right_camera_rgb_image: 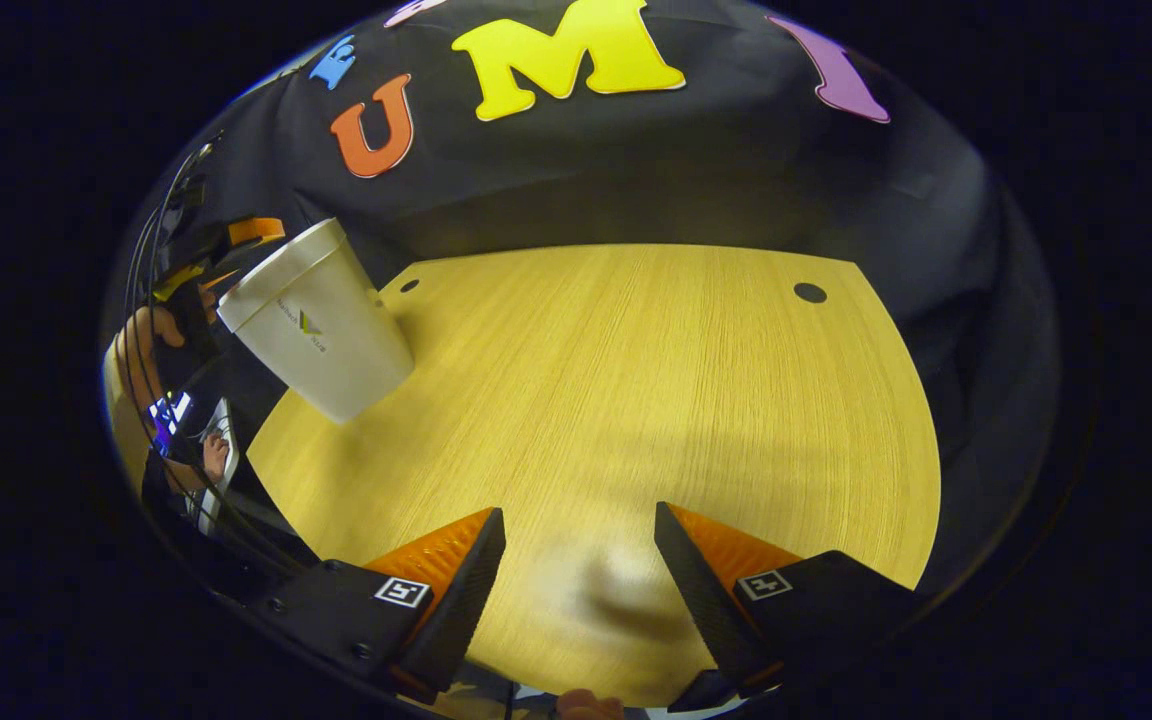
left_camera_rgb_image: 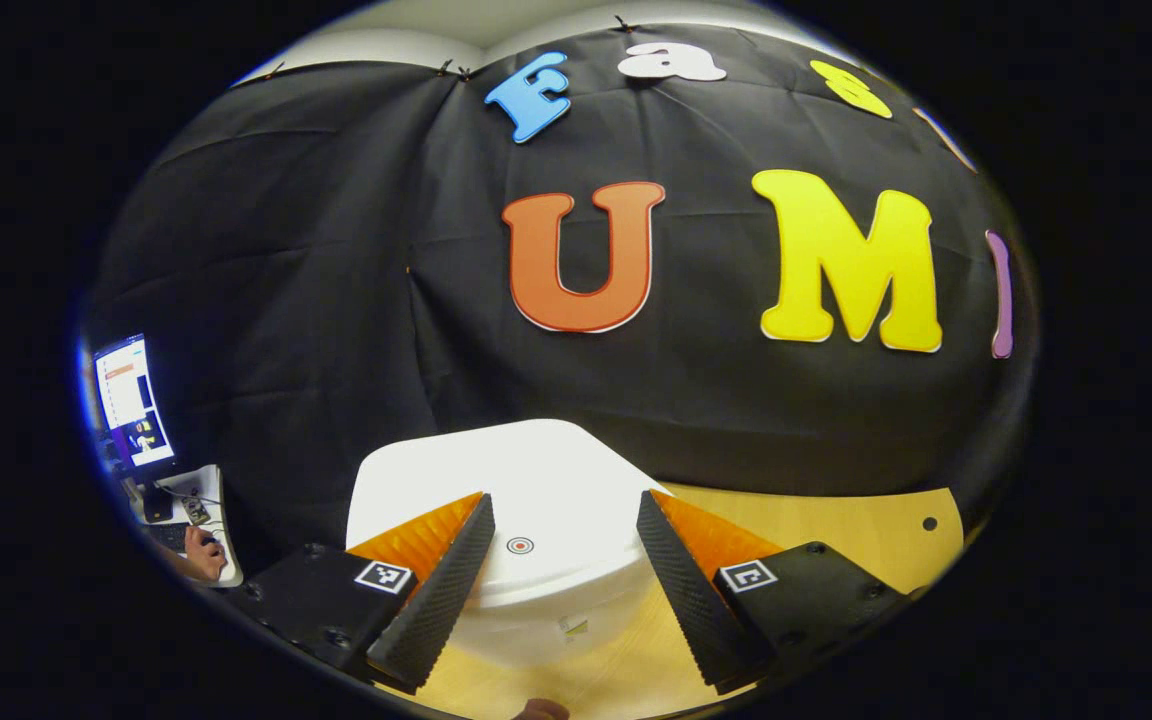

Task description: Press the lid of the desktop garbage bin to open it, pick up the crumpled paper on the desktop and throw it into the bin, then pick up the pop can on the desktop and drop it into the bin, and finally close the garbage bin lid.

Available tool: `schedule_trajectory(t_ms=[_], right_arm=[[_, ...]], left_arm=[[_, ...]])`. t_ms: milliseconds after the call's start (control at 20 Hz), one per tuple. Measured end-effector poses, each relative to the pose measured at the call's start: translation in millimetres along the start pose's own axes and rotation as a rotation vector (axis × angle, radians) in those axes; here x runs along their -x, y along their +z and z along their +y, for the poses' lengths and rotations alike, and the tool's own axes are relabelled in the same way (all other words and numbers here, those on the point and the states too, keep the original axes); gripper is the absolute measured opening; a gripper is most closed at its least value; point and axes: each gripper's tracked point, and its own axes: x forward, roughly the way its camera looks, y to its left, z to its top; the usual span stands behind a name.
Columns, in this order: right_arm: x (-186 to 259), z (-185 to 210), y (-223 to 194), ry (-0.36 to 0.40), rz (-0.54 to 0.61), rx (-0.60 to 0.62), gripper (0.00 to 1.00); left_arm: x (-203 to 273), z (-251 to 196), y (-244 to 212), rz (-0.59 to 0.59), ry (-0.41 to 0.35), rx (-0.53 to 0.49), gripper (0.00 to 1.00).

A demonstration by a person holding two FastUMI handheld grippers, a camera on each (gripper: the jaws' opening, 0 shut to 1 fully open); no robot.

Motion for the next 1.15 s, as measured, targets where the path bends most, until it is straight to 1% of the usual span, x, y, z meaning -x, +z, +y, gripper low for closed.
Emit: schedule_trajectory(t_ms=[150, 250, 300, 350, 400, 450, 500, 550, 600, 650, 700, 750, 900, 950, 1050, 1100, 1150], right_arm=[[14.0, 16.3, 32.0, -0.043, -0.085, 0.017, 0.95], [26.4, 30.2, 52.4, -0.063, -0.141, 0.016, 0.95], [33.3, 37.2, 61.5, -0.071, -0.166, 0.009, 0.90], [40.6, 43.8, 71.7, -0.082, -0.197, 0.000, 0.95], [50.1, 46.9, 82.4, -0.113, -0.237, 0.002, 0.95], [62.1, 47.6, 95.6, -0.159, -0.301, 0.004, 0.95], [74.5, 53.2, 109.4, -0.186, -0.371, 0.003, 0.95], [86.4, 62.6, 122.1, -0.195, -0.440, 0.016, 0.95], [95.7, 67.8, 131.2, -0.215, -0.490, 0.044, 0.95], [103.7, 70.8, 139.0, -0.236, -0.532, 0.065, 0.95], [110.0, 73.1, 142.8, -0.253, -0.561, 0.064, 0.95], [114.0, 78.0, 147.4, -0.258, -0.587, 0.057, 0.95], [125.8, 85.5, 161.9, -0.316, -0.637, 0.073, 0.95], [126.3, 88.8, 165.0, -0.321, -0.647, 0.077, 0.95], [126.4, 96.4, 165.1, -0.328, -0.655, 0.087, 0.95], [126.5, 99.1, 163.4, -0.327, -0.653, 0.099, 0.90], [124.3, 103.0, 162.8, -0.321, -0.649, 0.104, 0.91]], left_arm=[[28.1, -14.7, 2.5, -0.014, -0.094, -0.035, 0.95], [48.5, -35.7, -1.5, -0.007, -0.194, -0.045, 0.95], [58.7, -46.4, -7.8, 0.009, -0.243, -0.064, 0.95], [68.9, -55.2, -12.6, 0.018, -0.286, -0.096, 0.95], [74.4, -58.4, -12.5, 0.011, -0.309, -0.127, 0.95], [80.0, -61.5, -10.4, -0.006, -0.327, -0.153, 0.96], [88.0, -67.8, -8.8, -0.022, -0.355, -0.169, 0.98], [93.9, -71.1, -10.2, -0.022, -0.380, -0.177, 0.98], [96.0, -72.4, -14.5, -0.021, -0.399, -0.174, 0.98], [99.7, -79.3, -14.8, -0.022, -0.436, -0.164, 0.98], [105.3, -87.7, -16.0, -0.022, -0.462, -0.164, 0.99], [107.3, -90.0, -14.8, -0.024, -0.474, -0.168, 0.99], [113.3, -97.4, -10.6, -0.040, -0.535, -0.154, 0.99], [113.2, -97.7, -10.9, -0.040, -0.546, -0.151, 0.99], [112.4, -93.3, -7.1, -0.054, -0.543, -0.157, 0.99], [112.0, -92.2, -4.0, -0.063, -0.547, -0.157, 0.99], [111.5, -91.8, -3.5, -0.067, -0.551, -0.159, 0.99]])
